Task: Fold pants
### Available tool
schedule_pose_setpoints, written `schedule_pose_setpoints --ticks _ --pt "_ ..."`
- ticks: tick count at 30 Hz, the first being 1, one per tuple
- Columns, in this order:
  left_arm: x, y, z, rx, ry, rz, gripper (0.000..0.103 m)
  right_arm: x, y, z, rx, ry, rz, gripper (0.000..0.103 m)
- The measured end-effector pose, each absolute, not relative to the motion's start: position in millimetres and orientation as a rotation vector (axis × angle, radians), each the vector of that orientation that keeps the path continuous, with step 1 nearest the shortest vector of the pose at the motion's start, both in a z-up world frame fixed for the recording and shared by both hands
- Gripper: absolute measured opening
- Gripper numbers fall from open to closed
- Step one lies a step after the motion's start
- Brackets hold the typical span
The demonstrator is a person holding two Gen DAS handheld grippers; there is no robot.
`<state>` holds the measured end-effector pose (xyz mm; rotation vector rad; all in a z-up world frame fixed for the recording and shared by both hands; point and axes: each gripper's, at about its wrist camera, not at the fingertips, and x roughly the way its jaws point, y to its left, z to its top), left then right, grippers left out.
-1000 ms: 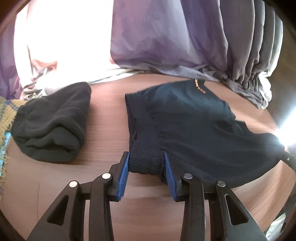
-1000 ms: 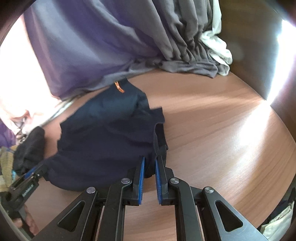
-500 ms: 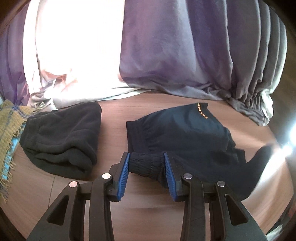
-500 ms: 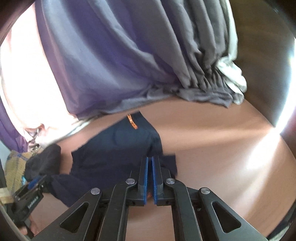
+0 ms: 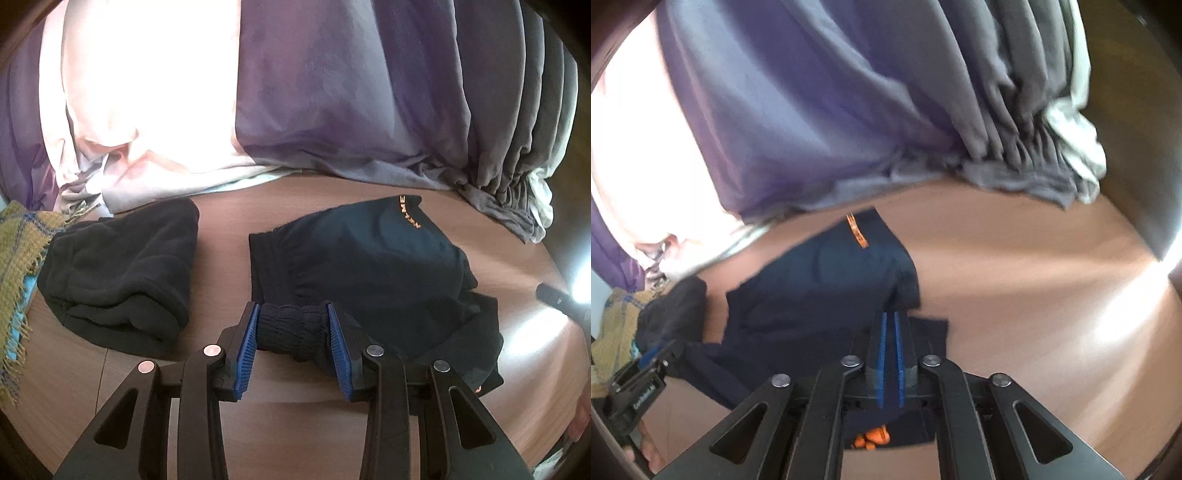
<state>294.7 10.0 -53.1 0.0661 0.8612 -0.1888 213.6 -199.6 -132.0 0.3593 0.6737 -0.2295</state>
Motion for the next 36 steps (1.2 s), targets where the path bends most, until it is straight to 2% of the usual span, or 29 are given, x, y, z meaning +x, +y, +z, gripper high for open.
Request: schedule_pose_setpoints --ticks 1,3,17,24,26,28,30,36 --pt "294 10 -54 0.068 0.864 -0.189 0.037 213 -201 -139 0.371 0.706 -0.239 0.026" --pt "293 10 -55 0.074 0.869 -0.189 0.037 210 -202 -149 0.397 0.734 -0.247 0.030" --pt "292 16 -68 0.057 0.918 -0.178 0.037 215 -198 -209 0.525 0.940 -0.213 0.030" --pt "294 16 -72 0.056 0.930 -0.173 0.037 226 -201 -223 0.547 0.957 -0.217 0.030" --pt "294 17 -73 0.055 0.934 -0.172 0.037 228 -200 -224 0.550 0.959 -0.210 0.028" --pt "294 17 -73 0.051 0.938 -0.171 0.037 229 -199 -223 0.543 0.958 -0.200 0.008" --pt "292 17 -72 0.050 0.935 -0.173 0.037 226 -199 -216 0.534 0.937 -0.201 0.005" --pt "285 20 -59 0.019 0.908 -0.194 0.037 208 -197 -167 0.493 0.794 -0.207 0.005"
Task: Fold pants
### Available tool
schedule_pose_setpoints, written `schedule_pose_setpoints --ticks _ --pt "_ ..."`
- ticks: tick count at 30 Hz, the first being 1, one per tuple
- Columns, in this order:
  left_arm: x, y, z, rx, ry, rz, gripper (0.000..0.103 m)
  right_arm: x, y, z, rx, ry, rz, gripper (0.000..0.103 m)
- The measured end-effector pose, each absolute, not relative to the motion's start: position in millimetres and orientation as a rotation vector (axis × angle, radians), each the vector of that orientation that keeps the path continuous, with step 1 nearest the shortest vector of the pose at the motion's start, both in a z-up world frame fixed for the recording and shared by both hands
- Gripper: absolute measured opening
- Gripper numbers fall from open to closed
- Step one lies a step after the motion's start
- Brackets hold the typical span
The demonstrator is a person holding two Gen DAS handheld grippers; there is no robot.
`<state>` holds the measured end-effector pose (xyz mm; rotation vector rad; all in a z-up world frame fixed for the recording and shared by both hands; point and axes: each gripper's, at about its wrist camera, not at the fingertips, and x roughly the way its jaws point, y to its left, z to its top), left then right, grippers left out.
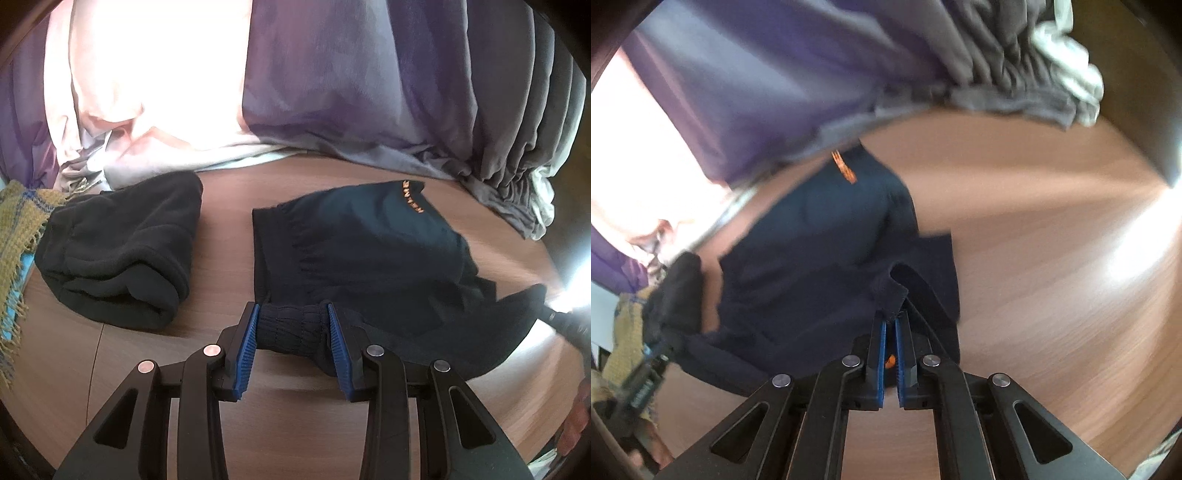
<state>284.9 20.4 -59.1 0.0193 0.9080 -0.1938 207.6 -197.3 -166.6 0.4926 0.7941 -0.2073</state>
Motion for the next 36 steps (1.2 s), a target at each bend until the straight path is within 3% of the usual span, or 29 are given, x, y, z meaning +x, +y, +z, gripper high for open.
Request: schedule_pose_setpoints --ticks 10,17,36 --pt "290 21 -23 -0.009 0.815 -0.227 0.037 204 -198 -96 0.462 0.566 -0.201 0.005" --pt "317 20 -21 -0.026 0.804 -0.224 0.037 233 -205 -81 0.454 0.501 -0.195 0.005" --pt "398 17 -57 0.001 0.854 -0.162 0.037 356 -227 -106 0.388 0.586 -0.183 0.005"
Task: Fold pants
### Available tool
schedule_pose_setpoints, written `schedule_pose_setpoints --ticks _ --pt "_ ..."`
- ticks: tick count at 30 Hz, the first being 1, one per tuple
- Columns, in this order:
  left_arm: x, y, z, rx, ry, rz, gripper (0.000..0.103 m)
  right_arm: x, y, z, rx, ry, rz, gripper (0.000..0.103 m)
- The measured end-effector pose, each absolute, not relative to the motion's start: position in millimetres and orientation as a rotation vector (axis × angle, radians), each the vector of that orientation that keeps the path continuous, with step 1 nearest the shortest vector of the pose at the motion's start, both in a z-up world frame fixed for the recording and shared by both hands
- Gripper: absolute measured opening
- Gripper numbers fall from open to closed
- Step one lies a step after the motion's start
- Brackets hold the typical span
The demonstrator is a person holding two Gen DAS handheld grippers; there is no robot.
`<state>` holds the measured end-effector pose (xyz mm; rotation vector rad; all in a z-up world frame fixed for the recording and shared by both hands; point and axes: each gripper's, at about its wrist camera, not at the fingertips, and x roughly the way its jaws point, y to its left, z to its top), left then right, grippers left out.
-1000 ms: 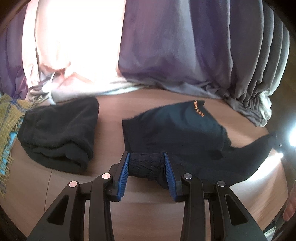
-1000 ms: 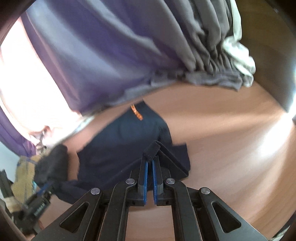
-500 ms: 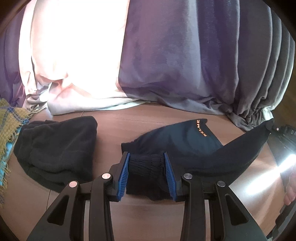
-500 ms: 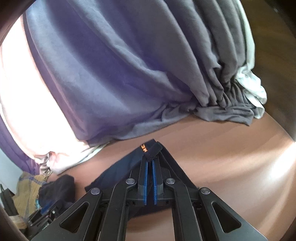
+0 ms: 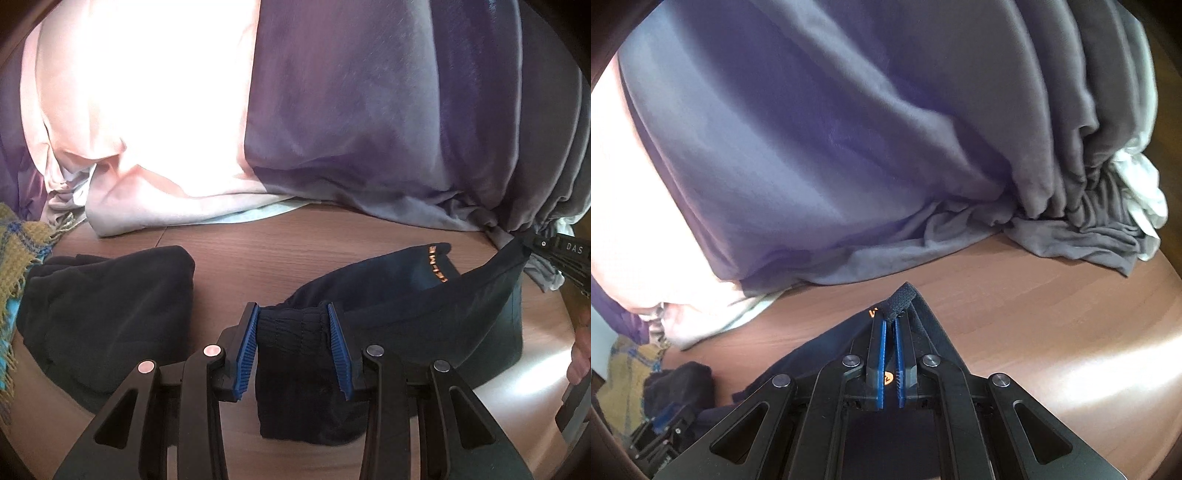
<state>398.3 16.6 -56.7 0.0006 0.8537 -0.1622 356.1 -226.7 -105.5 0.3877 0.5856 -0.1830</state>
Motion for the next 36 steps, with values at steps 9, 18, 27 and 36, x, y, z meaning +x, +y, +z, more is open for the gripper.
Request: schedule_pose_setpoints --ticks 9,18,27,36 --pt "437 14 -84 0.003 0.890 -0.131 0.037 417 -235 -136 0.376 0.653 -0.164 0.005" --pt "463 12 -98 0.024 0.903 -0.085 0.064 464 -240 -164 0.384 0.717 -0.162 0.010" --pt "456 0 -71 0.207 0.817 -0.177 0.069 465 -235 -147 0.257 0.717 -0.166 0.038" --pt "467 -31 -59 0.350 0.819 -0.567 0.069 470 -189 -135 -0.172 0.797 0.265 0.038"
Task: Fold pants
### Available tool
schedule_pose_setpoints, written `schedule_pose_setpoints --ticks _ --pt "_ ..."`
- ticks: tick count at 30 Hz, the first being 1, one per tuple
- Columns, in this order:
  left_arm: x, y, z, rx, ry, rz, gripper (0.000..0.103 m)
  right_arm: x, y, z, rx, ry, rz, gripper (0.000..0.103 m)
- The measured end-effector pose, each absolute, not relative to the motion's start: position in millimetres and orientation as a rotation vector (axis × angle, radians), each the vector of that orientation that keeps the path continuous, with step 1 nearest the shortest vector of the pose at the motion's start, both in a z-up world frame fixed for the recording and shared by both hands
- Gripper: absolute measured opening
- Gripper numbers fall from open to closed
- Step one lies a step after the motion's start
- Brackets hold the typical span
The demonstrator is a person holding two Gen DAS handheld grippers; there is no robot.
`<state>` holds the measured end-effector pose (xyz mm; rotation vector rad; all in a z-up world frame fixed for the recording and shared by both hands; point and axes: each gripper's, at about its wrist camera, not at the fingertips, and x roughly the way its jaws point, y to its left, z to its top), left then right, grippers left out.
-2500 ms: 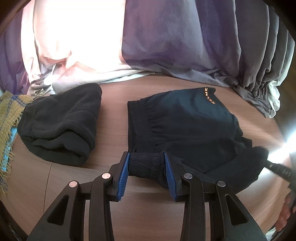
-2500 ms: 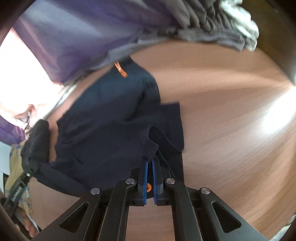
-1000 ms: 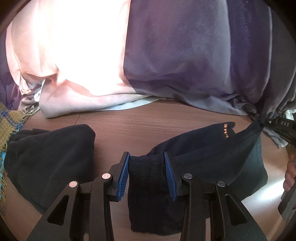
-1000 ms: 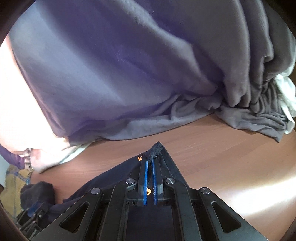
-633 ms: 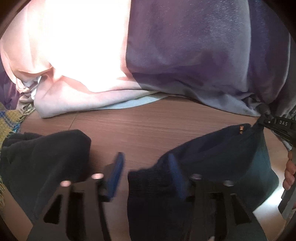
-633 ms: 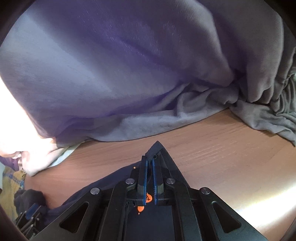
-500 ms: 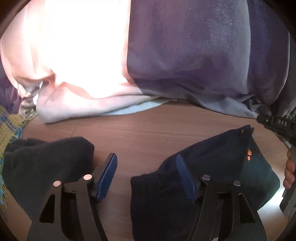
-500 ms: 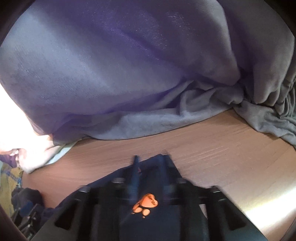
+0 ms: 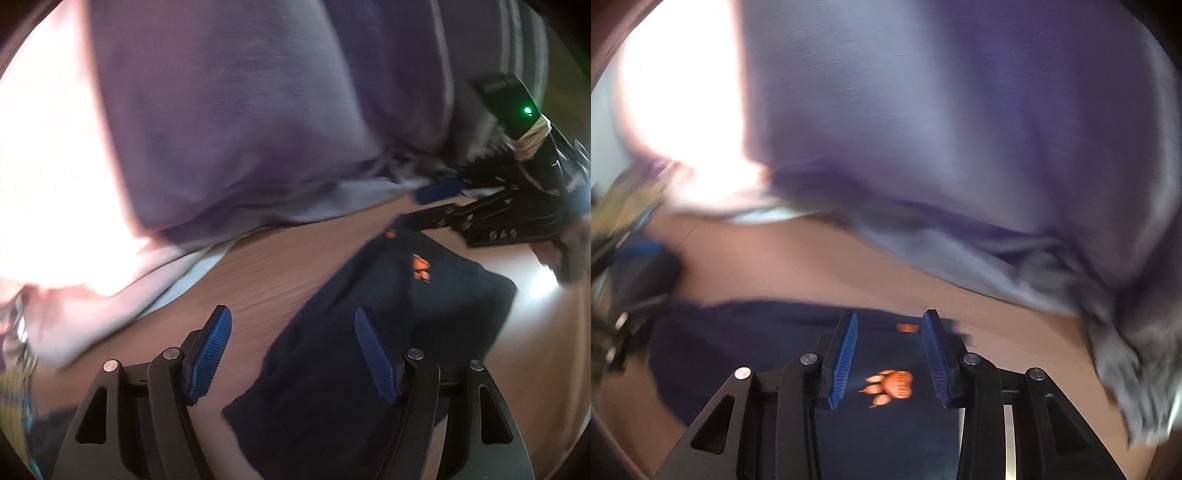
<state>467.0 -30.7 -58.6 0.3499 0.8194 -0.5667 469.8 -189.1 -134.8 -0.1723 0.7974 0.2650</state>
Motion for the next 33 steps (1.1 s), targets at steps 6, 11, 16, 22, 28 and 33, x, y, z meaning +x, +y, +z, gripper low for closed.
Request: schedule_pose_setpoints --ticks 6,11,16,22,28,33 --pt "483 -55 -70 0.410 0.881 -0.699 0.062 482 -161 -147 -0.402 0.858 0.526 0.038" --pt "500 -61 -88 0.393 0.983 -0.782 0.056 495 -149 -156 -0.556 0.856 0.614 0.038" --pt "513 -65 -104 0.392 1.060 -0.836 0.051 512 -144 -168 -0.604 0.950 0.762 0.038" --pt "520 -66 -119 0.401 1.123 -0.857 0.047 527 -138 -186 -0.639 1.021 0.816 0.038" --pt "519 -65 -132 0.398 1.179 -0.863 0.033 534 -135 -194 -0.655 1.048 0.824 0.038" --pt "517 -64 -134 0.387 1.195 -0.883 0.012 536 -137 -199 -0.641 1.082 0.832 0.037"
